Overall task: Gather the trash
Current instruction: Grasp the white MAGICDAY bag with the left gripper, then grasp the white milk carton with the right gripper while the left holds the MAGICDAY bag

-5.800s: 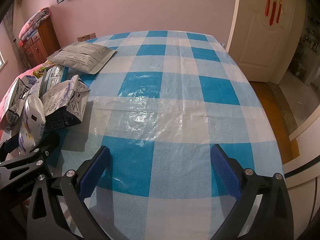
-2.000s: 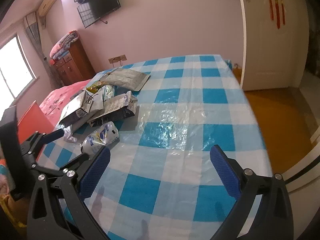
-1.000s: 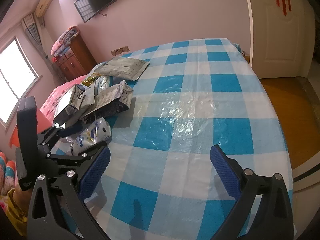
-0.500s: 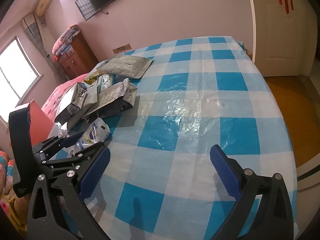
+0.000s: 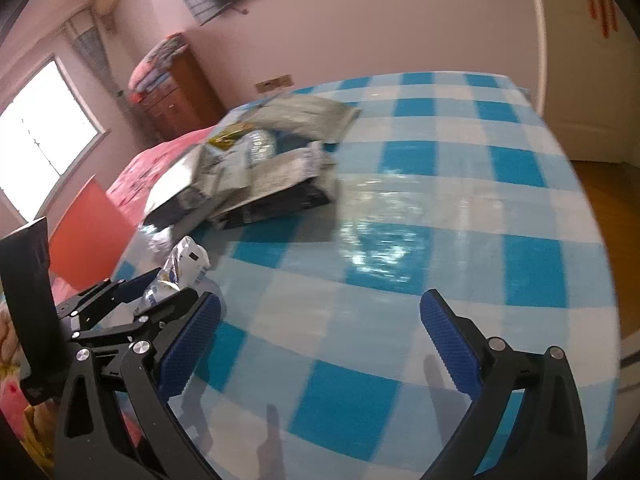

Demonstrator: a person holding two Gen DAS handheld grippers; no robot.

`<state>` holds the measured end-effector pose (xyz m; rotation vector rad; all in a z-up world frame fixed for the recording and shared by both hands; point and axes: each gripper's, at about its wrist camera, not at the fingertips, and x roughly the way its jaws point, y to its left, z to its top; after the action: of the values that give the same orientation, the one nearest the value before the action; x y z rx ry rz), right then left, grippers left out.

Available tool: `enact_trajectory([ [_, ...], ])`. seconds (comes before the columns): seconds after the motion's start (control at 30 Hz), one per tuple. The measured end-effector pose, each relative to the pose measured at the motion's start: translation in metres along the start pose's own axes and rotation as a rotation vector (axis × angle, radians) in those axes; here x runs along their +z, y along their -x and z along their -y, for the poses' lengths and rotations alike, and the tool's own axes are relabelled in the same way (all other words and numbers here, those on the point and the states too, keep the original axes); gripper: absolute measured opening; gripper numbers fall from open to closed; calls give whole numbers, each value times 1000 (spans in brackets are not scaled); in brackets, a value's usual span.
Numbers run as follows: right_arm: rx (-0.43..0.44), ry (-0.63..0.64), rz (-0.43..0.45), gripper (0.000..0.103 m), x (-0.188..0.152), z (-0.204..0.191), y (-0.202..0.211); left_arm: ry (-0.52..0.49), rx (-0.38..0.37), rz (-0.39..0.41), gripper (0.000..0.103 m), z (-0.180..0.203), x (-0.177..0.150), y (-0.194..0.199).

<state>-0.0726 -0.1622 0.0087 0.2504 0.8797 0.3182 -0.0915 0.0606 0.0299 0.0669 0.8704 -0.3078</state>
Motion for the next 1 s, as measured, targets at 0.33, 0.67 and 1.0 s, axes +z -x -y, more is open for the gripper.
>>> enact_trajectory([
  [0.33, 95, 175, -16, 98, 31, -64, -22, 102, 71, 32, 63, -53, -16, 30],
  [0.67, 125, 239, -24, 70, 80, -107, -67, 180, 146, 52, 63, -96, -26, 48],
  [1.0, 240, 265, -127, 59, 68, -126, -90, 230, 168, 47, 63, -123, -32, 45],
])
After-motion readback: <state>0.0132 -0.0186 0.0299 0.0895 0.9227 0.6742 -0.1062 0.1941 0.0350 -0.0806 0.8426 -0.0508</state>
